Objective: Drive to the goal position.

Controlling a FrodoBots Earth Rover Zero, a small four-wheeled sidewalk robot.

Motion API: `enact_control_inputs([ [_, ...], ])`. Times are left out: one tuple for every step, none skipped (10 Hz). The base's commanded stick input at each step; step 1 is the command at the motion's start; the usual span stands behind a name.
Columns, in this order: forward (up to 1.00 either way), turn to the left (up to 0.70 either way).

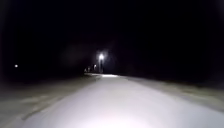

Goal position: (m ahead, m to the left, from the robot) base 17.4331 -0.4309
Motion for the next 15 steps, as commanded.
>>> enact_control_inputs([
  [0.70,0.00],
  [0.70,0.00],
  [0.70,0.00],
  [0.70,0.00],
  [0.70,0.00],
  [0.70,0.00],
  [0.70,0.00],
  [0.70,0.00],
  [0.70,0.00],
  [0.70,0.00],
  [0.70,0.00],
  [0.70,0.00],
  [0.70,0.00],
  [0.70,0.00],
  [0.70,0.00],
])
